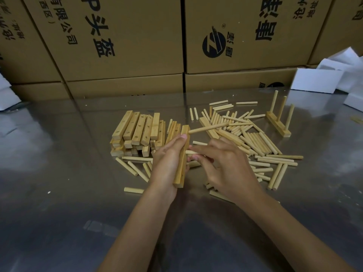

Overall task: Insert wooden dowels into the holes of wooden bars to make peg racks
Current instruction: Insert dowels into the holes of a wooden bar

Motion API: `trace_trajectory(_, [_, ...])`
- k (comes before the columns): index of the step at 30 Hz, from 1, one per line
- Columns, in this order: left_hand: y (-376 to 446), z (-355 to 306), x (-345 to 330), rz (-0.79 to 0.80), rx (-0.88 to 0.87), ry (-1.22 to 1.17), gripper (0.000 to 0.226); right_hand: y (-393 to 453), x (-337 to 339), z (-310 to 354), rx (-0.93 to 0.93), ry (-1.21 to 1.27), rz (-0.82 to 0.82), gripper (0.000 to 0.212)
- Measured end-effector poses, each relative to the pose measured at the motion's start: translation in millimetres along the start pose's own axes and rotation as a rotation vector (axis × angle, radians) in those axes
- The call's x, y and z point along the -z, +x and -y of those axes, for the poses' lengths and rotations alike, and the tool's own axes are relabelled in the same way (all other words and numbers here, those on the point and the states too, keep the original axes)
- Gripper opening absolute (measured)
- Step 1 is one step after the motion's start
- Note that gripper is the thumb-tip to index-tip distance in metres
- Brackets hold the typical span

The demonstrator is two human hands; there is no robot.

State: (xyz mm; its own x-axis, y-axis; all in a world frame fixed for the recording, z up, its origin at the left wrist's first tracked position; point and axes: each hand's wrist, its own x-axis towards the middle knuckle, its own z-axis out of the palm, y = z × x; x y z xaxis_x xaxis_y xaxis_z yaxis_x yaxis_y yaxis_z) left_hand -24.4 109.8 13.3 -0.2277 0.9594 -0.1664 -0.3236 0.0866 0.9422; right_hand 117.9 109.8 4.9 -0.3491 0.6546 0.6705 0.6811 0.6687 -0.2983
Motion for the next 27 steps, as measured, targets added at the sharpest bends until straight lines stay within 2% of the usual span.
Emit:
trace_trajectory(5, [-0.3, 6.7, -1.4, 0.008, -0.031, 0.017, 0.026, 1.1, 3.7, -0.4, 0.030, -0.010, 0.042, 0.019])
trace_trajectory(12, [-1.8, 14.6, -4.0, 0.022, -0.059, 0.050, 0.026, -0.5, 4.3, -2.2, -0.052, 0.088, 0.077, 0.017])
trace_trajectory(17, [0.7, 9.6, -3.0, 0.044, -0.067, 0.072, 0.014, 2.2, 4.8, -4.5, -0.118, 0.147, 0.091, 0.012])
trace_trajectory(19, [2.4, 7.5, -3.3, 0.023, -0.084, 0.070, 0.011, 6.0, 7.0, -5.5, -0.139, 0.180, 0.093, 0.017])
trace_trajectory(22, [5.5, 8.1, -0.4, -0.060, -0.111, 0.091, 0.026, 10.5, 17.1, -13.2, -0.226, 0.197, 0.010, 0.030])
trace_trajectory(24, [9.2, 4.8, 8.0, -0.125, -0.106, 0.061, 0.028, 12.4, 29.0, -25.8, -0.319, 0.215, -0.053, 0.020])
trace_trajectory(25, [11.9, 2.0, 13.4, -0.151, -0.091, 0.024, 0.028, 12.6, 35.6, -34.8, -0.366, 0.229, -0.018, 0.018])
trace_trajectory(27, [17.6, -2.6, 23.2, -0.185, -0.071, -0.039, 0.027, 11.6, 47.4, -52.4, -0.427, 0.212, 0.233, 0.026])
